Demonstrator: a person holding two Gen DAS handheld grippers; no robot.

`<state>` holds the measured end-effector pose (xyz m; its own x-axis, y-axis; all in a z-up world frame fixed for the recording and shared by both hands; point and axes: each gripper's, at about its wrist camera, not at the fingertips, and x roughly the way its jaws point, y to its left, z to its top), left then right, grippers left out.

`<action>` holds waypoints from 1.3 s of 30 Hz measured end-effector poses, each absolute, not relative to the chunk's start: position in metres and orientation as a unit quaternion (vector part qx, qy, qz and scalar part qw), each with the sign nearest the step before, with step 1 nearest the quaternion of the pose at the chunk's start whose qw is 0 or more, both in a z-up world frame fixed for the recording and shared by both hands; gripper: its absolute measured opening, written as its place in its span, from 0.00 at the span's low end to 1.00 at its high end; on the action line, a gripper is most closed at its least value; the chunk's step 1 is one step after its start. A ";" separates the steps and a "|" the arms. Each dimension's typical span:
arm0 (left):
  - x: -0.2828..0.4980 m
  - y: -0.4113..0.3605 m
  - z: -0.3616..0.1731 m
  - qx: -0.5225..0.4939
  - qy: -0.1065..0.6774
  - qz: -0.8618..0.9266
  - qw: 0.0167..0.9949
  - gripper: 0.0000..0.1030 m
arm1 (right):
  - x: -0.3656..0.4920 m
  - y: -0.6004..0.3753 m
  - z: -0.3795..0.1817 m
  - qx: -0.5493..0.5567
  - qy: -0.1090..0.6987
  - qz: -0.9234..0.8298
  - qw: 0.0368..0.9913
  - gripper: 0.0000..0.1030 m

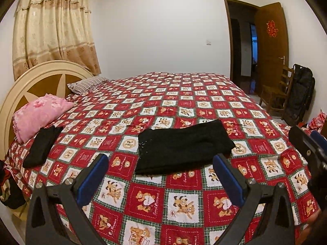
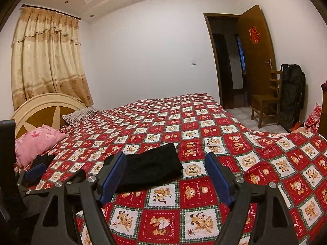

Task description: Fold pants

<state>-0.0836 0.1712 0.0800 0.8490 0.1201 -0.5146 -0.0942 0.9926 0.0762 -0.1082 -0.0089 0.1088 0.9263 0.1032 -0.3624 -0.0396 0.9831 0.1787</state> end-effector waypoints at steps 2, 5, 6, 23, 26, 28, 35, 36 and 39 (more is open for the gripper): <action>-0.084 0.171 0.080 0.026 0.269 0.058 0.961 1.00 | -0.108 -0.010 0.108 0.089 0.189 0.033 0.977 0.78; -0.083 0.170 0.080 0.032 0.269 0.064 0.960 1.00 | -0.108 -0.011 0.107 0.094 0.192 0.030 0.976 0.78; -0.083 0.170 0.080 0.034 0.269 0.066 0.960 1.00 | -0.107 -0.013 0.106 0.095 0.193 0.030 0.976 0.78; -0.078 0.171 0.073 0.032 0.287 0.067 0.955 1.00 | -0.106 -0.016 0.102 0.099 0.198 0.026 0.975 0.78; -0.078 0.171 0.073 0.033 0.286 0.068 0.955 1.00 | -0.106 -0.017 0.103 0.099 0.197 0.027 0.975 0.78; -0.077 0.172 0.072 0.033 0.288 0.072 0.954 1.00 | -0.106 -0.017 0.102 0.098 0.195 0.026 0.976 0.78; -0.076 0.172 0.071 0.036 0.286 0.072 0.955 1.00 | -0.106 -0.017 0.101 0.098 0.196 0.024 0.975 0.78; -0.077 0.172 0.071 0.036 0.285 0.072 0.955 1.00 | -0.106 -0.018 0.101 0.098 0.195 0.024 0.976 0.78; -0.076 0.171 0.071 0.034 0.286 0.072 0.955 1.00 | -0.106 -0.017 0.101 0.098 0.195 0.024 0.976 0.78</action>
